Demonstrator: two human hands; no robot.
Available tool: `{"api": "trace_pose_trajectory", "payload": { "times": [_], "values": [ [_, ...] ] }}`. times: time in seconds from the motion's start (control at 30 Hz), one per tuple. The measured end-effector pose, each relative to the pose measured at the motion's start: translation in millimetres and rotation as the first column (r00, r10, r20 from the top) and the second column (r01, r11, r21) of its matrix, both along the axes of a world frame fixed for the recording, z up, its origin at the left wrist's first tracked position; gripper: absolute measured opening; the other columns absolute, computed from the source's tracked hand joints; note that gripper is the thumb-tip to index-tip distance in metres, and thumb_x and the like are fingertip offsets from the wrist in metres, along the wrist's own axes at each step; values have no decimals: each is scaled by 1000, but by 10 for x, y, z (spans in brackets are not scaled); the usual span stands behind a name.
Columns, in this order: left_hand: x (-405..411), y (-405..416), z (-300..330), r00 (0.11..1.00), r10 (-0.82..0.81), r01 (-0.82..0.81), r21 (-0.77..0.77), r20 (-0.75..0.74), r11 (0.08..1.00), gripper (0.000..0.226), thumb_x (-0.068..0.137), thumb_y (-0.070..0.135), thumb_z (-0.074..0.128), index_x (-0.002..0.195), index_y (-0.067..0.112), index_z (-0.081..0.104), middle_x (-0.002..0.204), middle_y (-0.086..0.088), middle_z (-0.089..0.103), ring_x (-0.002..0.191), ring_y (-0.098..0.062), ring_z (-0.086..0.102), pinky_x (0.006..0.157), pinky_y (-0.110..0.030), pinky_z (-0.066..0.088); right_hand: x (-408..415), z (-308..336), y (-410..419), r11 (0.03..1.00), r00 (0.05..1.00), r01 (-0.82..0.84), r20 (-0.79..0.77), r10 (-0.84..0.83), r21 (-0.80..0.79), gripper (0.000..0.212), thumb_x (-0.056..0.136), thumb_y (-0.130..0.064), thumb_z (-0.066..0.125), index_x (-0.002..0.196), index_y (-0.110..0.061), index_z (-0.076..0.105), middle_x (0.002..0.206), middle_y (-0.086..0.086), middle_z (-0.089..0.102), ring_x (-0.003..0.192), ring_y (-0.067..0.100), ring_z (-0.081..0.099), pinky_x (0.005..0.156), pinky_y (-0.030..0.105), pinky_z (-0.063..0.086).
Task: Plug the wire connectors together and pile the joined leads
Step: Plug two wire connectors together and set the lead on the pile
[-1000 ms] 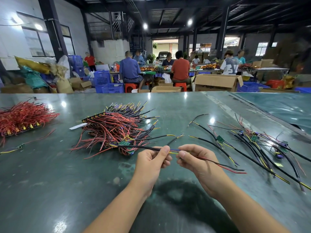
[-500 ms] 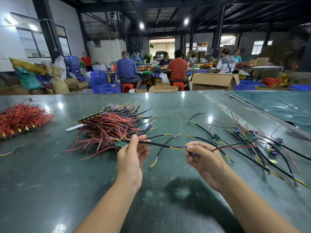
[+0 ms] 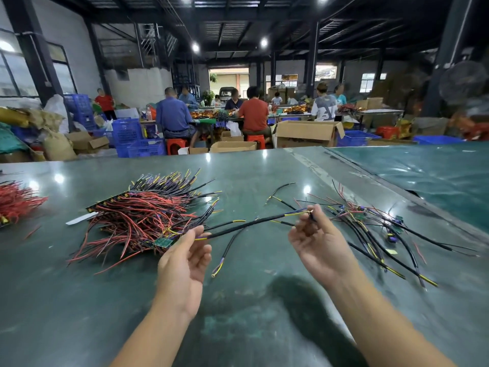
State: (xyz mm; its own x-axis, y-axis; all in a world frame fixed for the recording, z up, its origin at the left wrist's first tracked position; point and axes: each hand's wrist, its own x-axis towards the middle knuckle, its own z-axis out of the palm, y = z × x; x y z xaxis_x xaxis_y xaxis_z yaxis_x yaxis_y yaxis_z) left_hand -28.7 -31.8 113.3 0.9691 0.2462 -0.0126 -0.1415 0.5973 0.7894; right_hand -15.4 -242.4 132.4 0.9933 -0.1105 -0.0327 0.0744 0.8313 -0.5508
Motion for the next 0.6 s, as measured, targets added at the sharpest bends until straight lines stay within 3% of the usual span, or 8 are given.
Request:
{"api": "trace_pose_trajectory", "payload": {
  "times": [0.07,0.13,0.27,0.33,0.4,0.47,0.53,0.6],
  "values": [
    [-33,-34,-4,997,-70,69,41,15,997,20,95,21,50,92,11,68,67,0,69,49,-5,60,47,-14,50,24,159,-143,997,999,38,15,-37,-71,28,95,-32,49,70,-19,51,55,-5,54,66,13,61,76,34,50],
    [-44,-52,-1,995,-102,101,49,4,994,22,95,25,50,95,12,67,67,0,69,48,-5,59,46,-15,49,40,392,-289,992,997,73,31,-70,-107,34,101,-29,40,69,-17,46,54,-1,54,70,19,71,72,42,56],
    [-17,-37,9,996,-84,85,20,-37,996,23,96,27,48,96,13,66,62,2,67,45,-5,55,44,-13,47,185,905,-509,942,987,158,40,-153,-296,19,99,-19,46,83,-9,47,61,3,46,41,11,52,51,28,56],
    [-2,-33,7,996,-78,78,10,-44,997,23,96,27,48,96,13,66,60,3,65,44,-4,53,43,-12,46,333,1072,-510,804,984,167,49,-170,-570,16,100,-21,46,86,-12,46,66,1,40,39,7,37,45,22,49],
    [11,-27,4,996,-76,76,2,-48,997,23,96,26,47,96,13,66,59,3,65,43,-4,53,42,-12,45,506,1096,-406,527,984,126,36,-177,-840,19,101,-27,43,87,-14,44,71,1,39,46,8,36,42,21,44],
    [21,-10,1,996,-76,75,-8,-43,997,23,96,26,47,96,12,66,59,3,64,43,-5,52,42,-12,44,709,962,-240,246,978,66,14,-209,-967,24,101,-31,42,91,-10,43,72,2,38,51,12,41,46,24,44],
    [25,2,-8,996,-75,74,-18,-44,997,23,96,25,46,96,12,66,58,2,64,43,-5,52,42,-12,44,918,758,-91,148,978,29,-3,-211,-989,24,100,-30,44,88,-9,40,68,3,34,50,16,41,49,27,43],
    [28,14,-11,996,-73,72,-21,-49,997,24,96,25,46,95,12,66,58,2,64,43,-5,53,41,-12,45,1104,590,12,145,982,-40,-66,-179,-989,23,98,-29,48,90,-9,40,67,2,31,47,17,35,41,21,37]
  ]
}}
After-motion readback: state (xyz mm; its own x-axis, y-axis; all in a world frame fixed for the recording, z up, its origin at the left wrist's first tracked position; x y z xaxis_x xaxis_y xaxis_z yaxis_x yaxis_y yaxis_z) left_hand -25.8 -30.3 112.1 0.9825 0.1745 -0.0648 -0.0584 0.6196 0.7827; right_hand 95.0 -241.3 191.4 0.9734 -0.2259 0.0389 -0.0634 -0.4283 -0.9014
